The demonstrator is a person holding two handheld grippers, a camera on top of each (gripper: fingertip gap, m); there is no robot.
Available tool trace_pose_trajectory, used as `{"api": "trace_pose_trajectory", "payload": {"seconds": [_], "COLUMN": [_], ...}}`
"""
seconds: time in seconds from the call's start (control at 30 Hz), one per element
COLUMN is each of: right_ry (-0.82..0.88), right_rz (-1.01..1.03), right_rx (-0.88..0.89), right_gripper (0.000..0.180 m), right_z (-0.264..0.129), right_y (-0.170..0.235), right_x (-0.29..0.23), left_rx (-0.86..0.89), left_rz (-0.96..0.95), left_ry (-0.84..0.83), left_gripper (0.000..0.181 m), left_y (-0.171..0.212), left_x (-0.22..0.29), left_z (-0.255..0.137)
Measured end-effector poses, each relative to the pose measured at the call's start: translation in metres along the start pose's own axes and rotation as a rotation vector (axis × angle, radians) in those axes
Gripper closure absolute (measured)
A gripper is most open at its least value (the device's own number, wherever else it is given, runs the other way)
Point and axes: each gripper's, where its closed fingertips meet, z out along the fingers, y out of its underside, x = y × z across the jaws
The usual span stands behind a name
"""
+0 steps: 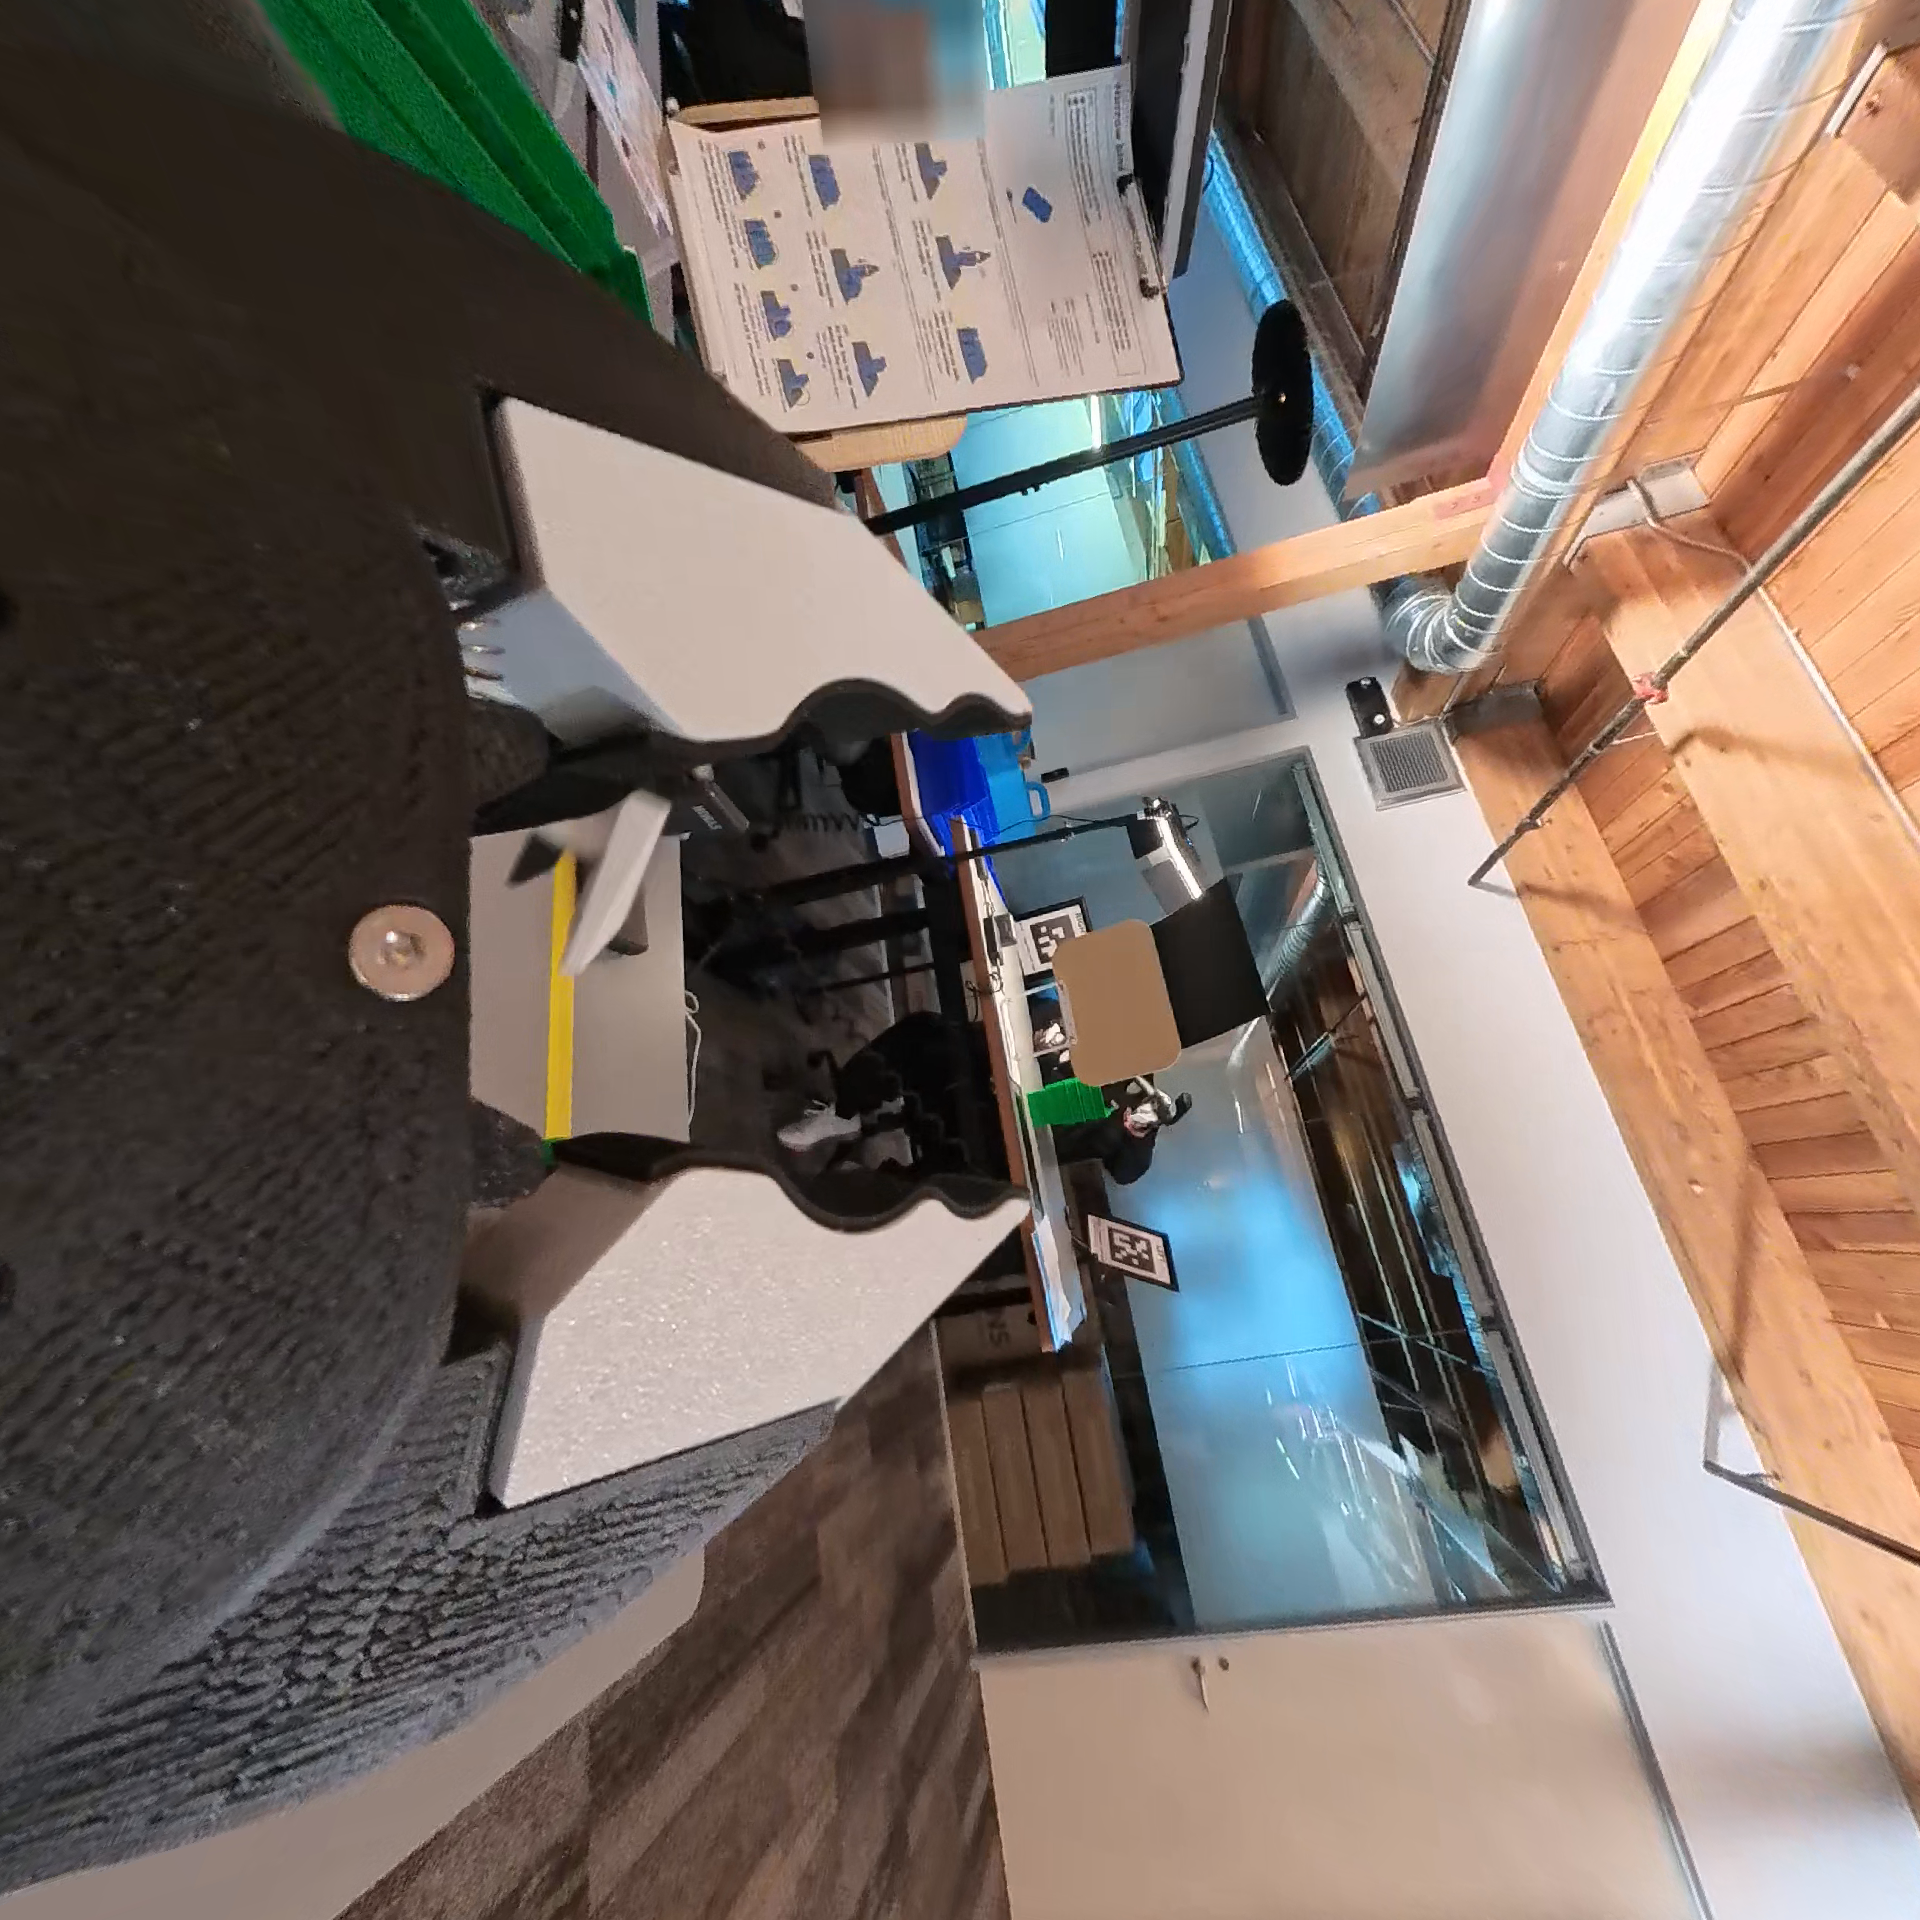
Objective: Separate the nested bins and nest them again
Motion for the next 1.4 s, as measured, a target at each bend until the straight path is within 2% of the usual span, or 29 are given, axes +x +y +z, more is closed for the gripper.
{"api": "trace_pose_trajectory", "payload": {"seconds": [0.07, 0.17, 0.27, 0.37, 0.43, 0.53, 0.67, 0.8, 0.93, 1.0, 1.07, 1.23, 1.4], "right_ry": [-0.002, -0.022, -0.030, -0.039, -0.046, -0.085, -0.099, -0.109, -0.143, -0.155, -0.153, -0.179, -0.192], "right_rz": [-0.007, -0.003, 0.010, 0.025, 0.027, 0.043, 0.054, 0.045, 0.063, 0.056, 0.045, 0.049, 0.055], "right_rx": [-0.008, -0.022, -0.014, -0.008, -0.009, 0.001, 0.032, 0.010, 0.005, 0.012, 0.005, -0.001, 0.019], "right_gripper": [0.095, 0.095, 0.095, 0.095, 0.095, 0.095, 0.095, 0.096, 0.096, 0.097, 0.098, 0.097, 0.098], "right_z": [0.000, 0.000, -0.002, -0.004, -0.006, -0.010, -0.013, -0.010, -0.009, -0.009, -0.008, -0.007, -0.005], "right_y": [0.001, 0.002, 0.001, -0.001, -0.002, -0.006, -0.012, -0.008, -0.007, -0.008, -0.007, -0.004, -0.006], "right_x": [-0.001, -0.005, -0.004, -0.003, -0.003, -0.006, -0.008, -0.013, -0.023, -0.028, -0.030, -0.032, -0.037], "left_rx": [-0.119, -0.258, -0.385, -0.471, -0.509, -0.499, -0.554, -0.549, -0.493, -0.405, -0.321, -0.157, -0.066], "left_rz": [-0.001, -0.034, -0.028, -0.042, -0.072, 0.026, 0.039, 0.093, 0.160, 0.137, 0.113, 0.008, -0.247], "left_ry": [-0.037, -0.110, -0.213, -0.291, -0.269, -0.252, -0.252, -0.252, -0.217, -0.153, -0.159, -0.457, -0.738], "left_gripper": [0.023, 0.023, 0.022, 0.033, 0.060, 0.146, 0.178, 0.179, 0.179, 0.180, 0.181, 0.180, 0.180], "left_y": [0.019, 0.045, 0.075, 0.094, 0.099, 0.087, 0.090, 0.088, 0.071, 0.051, 0.027, -0.019, -0.002], "left_x": [0.008, 0.008, 0.000, -0.010, -0.006, -0.003, -0.010, -0.026, -0.031, -0.024, -0.029, -0.094, -0.170], "left_z": [0.042, 0.085, 0.109, 0.118, 0.119, 0.112, 0.099, 0.078, 0.024, -0.015, -0.065, -0.228, -0.382]}}
